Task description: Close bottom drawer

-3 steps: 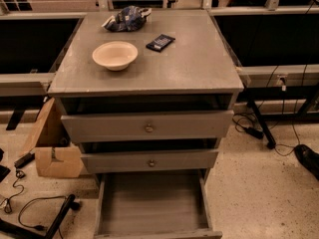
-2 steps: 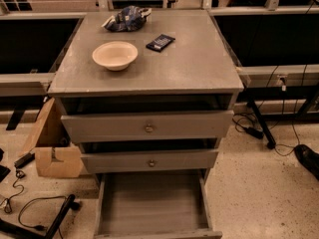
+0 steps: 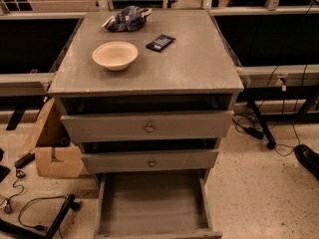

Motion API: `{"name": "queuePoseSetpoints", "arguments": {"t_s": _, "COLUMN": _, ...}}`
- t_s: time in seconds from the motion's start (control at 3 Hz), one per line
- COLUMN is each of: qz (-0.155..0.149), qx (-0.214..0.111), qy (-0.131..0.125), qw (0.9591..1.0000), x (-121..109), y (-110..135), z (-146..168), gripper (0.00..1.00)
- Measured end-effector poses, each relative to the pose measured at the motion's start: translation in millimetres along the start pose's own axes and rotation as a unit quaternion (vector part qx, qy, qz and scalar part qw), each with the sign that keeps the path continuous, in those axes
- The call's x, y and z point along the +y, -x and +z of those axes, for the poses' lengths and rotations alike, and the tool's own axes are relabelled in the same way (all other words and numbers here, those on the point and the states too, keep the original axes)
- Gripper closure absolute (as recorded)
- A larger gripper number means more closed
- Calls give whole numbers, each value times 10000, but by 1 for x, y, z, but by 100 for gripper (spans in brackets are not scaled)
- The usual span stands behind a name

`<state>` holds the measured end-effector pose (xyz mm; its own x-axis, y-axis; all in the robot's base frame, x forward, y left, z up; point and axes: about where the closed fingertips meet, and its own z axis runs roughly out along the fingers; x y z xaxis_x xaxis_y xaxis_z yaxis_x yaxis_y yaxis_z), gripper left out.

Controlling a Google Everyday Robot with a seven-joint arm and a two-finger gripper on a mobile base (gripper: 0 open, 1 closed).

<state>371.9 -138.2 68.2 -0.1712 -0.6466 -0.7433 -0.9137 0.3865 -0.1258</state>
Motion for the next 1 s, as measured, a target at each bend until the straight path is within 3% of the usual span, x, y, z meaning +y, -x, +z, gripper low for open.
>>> {"name": "queuePoseSetpoints", "arguments": {"t_s": 0.33, "qz": -93, "qx": -37, "qy": 287, "qw": 9995, "x": 22, "y": -13, "z": 8, "gripper": 92}}
{"name": "queuePoseSetpoints", "arguments": {"t_s": 0.67, "qz": -428, "qx": -497, "qy": 607, "qw": 9960, "x": 33, "y": -15, "z": 43, "gripper": 100}}
{"name": "queuePoseSetpoints", "arguments": {"t_s": 1.0, "qz": -768, "qx": -725, "qy": 650, "qw": 9923, "x": 13, "y": -6, "z": 61, "gripper": 100}}
